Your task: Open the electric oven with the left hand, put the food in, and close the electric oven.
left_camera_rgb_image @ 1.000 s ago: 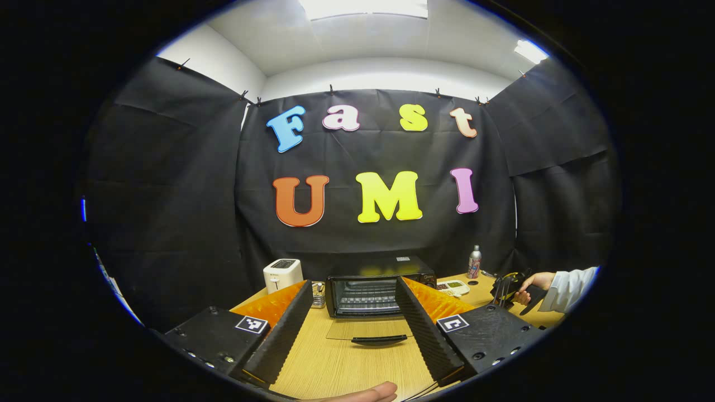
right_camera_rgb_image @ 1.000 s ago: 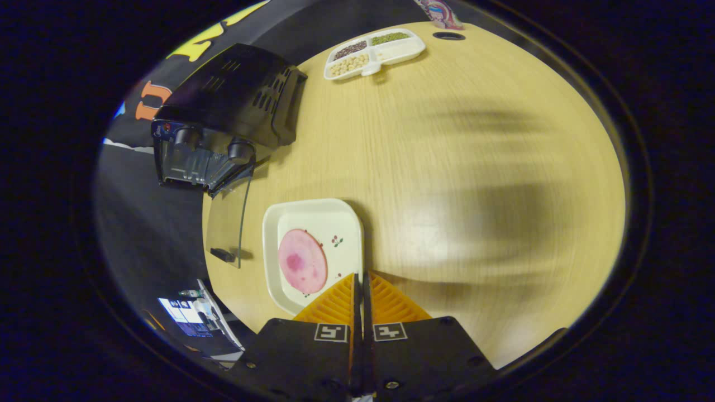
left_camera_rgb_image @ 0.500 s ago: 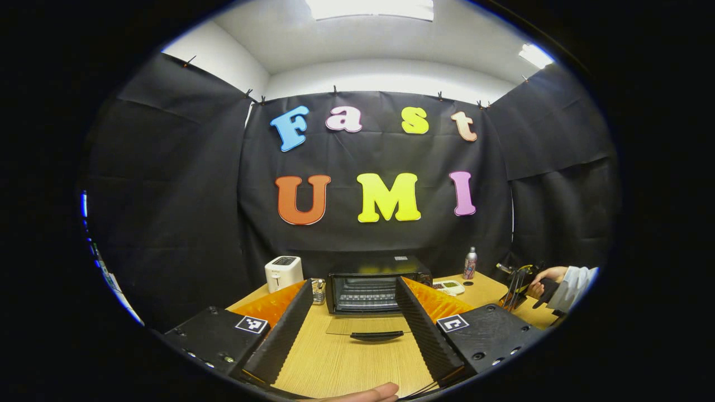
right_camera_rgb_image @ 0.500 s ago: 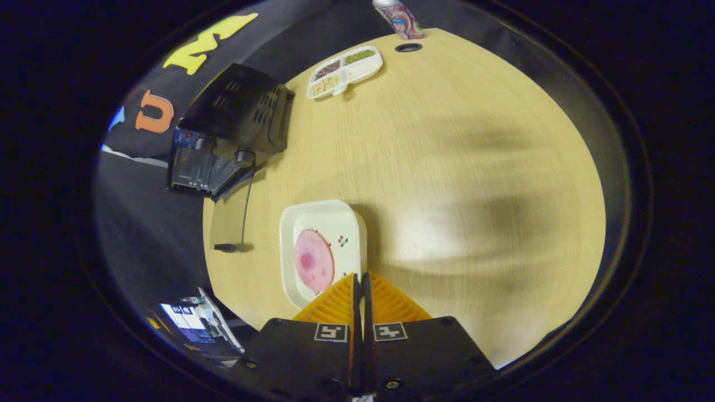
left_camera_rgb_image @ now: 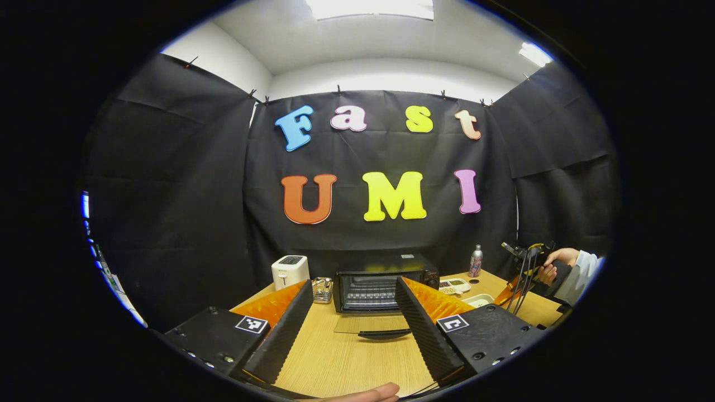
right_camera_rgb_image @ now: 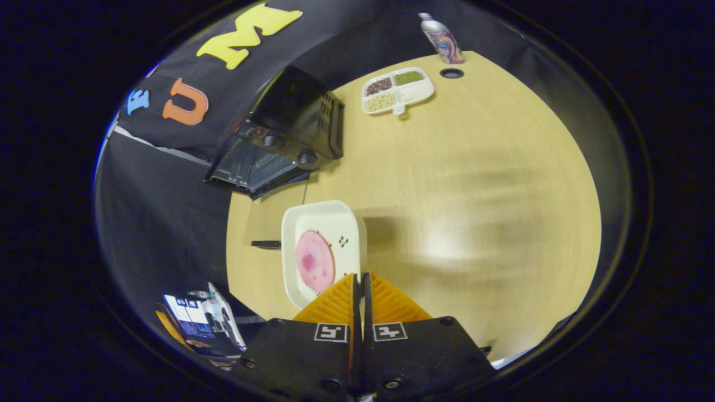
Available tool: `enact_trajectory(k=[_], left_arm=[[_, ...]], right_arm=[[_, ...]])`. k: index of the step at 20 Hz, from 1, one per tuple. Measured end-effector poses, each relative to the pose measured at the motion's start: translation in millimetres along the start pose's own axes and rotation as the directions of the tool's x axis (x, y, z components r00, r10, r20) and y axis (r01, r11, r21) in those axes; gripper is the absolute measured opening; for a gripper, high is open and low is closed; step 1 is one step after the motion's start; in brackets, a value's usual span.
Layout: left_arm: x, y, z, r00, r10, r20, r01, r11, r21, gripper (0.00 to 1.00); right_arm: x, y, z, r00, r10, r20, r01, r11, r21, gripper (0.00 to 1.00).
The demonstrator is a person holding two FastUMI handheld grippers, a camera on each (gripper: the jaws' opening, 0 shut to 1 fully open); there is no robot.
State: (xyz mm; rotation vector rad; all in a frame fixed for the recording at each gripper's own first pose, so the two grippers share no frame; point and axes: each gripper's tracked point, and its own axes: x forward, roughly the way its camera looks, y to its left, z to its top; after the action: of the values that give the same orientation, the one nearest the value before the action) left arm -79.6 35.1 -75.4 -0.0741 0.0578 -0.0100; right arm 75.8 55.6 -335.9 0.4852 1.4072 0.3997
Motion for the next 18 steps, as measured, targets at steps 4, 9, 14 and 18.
enact_trajectory(k=[4, 9, 14, 18], left_arm=[[1, 10, -9, 1.0, 0.015, -0.014, -0.015, 1.0, -0.001, 0.94], [-2, 29, -8, 0.999, 0.036, 0.004, -0.036, 0.999, 0.005, 0.94], [-6, 41, -8, 0.999, 0.048, 0.016, -0.048, 0.999, 0.01, 0.94], [-4, 51, -17, 0.999, 0.047, 0.008, -0.047, 0.998, 0.037, 0.94]], right_arm=[[5, 46, -1, 0.998, 0.068, 0.01, -0.068, 0.998, -0.001, 0.01], [20, 97, -4, 0.99, 0.139, 0.012, -0.139, 0.989, 0.039, 0.01], [44, 137, 0, 0.988, 0.152, 0.031, -0.153, 0.986, 0.058, 0.04], [75, 156, 11, 0.989, 0.126, 0.073, -0.132, 0.987, 0.089, 0.0]])
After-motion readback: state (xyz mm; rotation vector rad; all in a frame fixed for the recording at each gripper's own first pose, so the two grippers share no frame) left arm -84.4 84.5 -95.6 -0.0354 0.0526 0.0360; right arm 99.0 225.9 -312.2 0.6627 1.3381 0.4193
